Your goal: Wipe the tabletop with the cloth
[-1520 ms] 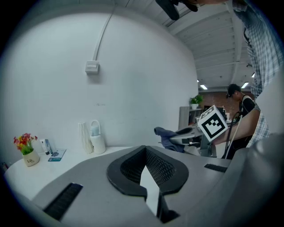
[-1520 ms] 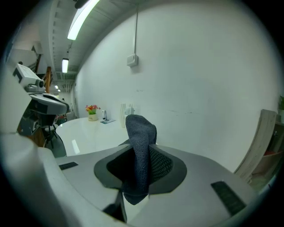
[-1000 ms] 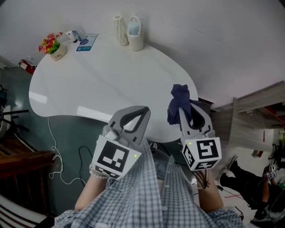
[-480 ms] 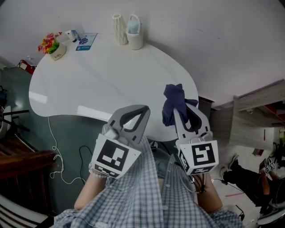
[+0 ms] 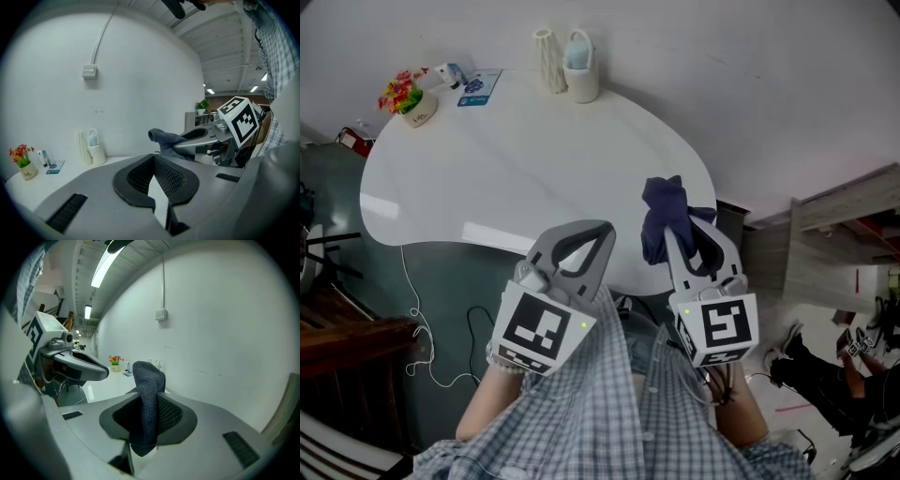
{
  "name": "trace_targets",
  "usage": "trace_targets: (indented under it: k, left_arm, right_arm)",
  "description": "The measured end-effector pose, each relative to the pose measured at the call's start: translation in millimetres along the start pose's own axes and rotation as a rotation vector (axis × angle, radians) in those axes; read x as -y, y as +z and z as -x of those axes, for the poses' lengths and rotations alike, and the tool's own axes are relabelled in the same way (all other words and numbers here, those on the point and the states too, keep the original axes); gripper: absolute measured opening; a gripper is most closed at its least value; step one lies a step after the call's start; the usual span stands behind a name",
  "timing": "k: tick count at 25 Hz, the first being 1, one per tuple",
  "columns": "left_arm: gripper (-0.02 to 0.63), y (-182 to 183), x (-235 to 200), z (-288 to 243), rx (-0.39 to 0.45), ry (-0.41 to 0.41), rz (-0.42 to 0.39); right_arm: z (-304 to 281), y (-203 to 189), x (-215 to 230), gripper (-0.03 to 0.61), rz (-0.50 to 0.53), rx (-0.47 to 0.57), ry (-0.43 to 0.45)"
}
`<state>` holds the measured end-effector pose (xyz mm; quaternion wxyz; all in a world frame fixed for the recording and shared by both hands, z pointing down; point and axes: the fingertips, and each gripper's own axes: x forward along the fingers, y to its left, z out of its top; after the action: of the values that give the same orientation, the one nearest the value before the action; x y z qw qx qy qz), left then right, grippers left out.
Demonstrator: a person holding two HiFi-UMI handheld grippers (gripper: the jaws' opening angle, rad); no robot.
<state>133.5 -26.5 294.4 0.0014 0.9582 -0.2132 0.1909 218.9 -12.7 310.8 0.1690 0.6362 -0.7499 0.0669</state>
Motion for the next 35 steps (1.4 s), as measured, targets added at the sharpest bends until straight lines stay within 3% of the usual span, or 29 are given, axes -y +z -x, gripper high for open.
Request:
trace_targets:
  k: [35]
  left_arm:
    - [0.005,0,-3,-7,-0.001,-0.016,0.004]
  right_arm:
    - [-8,-15,0,0.083,0.014,-0.061,0.013]
